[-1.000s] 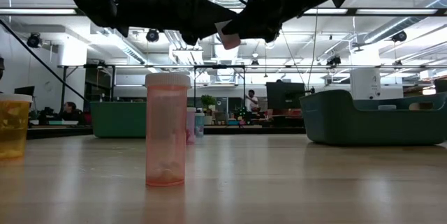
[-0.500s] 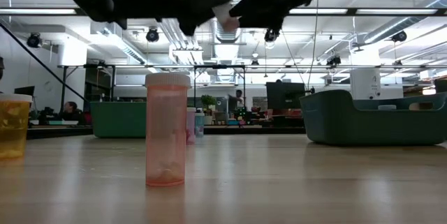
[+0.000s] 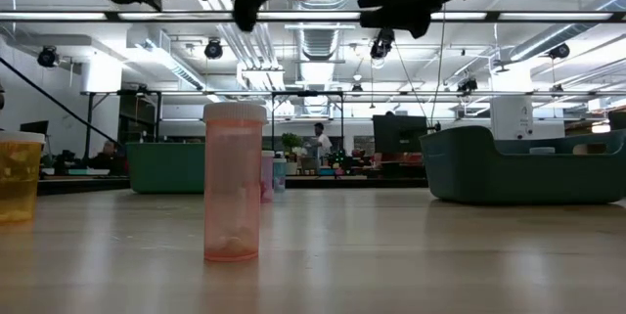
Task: Pick and place medicine bottles into bin by pill shape (circle, oval)
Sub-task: Put the transparent capsule bottle into the green bin, then put the left yellow tablet bottle into the blue bin
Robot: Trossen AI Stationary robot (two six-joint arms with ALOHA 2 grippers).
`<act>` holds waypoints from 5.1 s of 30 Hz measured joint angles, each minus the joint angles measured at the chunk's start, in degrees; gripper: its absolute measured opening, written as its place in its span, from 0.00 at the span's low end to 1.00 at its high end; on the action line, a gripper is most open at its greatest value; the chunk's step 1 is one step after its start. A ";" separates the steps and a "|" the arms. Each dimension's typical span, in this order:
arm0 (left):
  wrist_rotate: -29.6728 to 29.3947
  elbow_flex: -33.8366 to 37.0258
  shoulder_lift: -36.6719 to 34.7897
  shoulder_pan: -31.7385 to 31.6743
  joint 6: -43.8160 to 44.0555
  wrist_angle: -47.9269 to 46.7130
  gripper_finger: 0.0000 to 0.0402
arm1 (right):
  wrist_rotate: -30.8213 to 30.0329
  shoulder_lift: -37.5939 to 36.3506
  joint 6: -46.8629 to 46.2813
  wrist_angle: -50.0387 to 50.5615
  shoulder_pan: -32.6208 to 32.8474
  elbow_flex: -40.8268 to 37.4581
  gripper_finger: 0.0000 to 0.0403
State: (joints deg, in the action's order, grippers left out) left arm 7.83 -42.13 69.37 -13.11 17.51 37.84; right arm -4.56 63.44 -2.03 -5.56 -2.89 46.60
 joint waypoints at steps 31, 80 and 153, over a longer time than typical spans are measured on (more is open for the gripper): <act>-40.23 12.16 3.03 -14.72 -4.28 -20.37 0.28 | 0.00 9.51 -0.41 -5.24 -0.13 -1.02 0.62; -42.51 14.62 21.13 -15.82 -0.40 0.63 0.41 | 0.00 10.60 -2.07 -6.99 -0.13 -1.02 0.62; -27.03 2.62 -5.73 11.24 -25.51 -33.45 0.41 | 9.12 20.72 -63.73 58.57 23.17 33.59 0.62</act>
State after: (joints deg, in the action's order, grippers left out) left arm -19.20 -39.51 63.64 -1.87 -7.99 4.39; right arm 4.56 84.16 -65.75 53.01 20.27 80.19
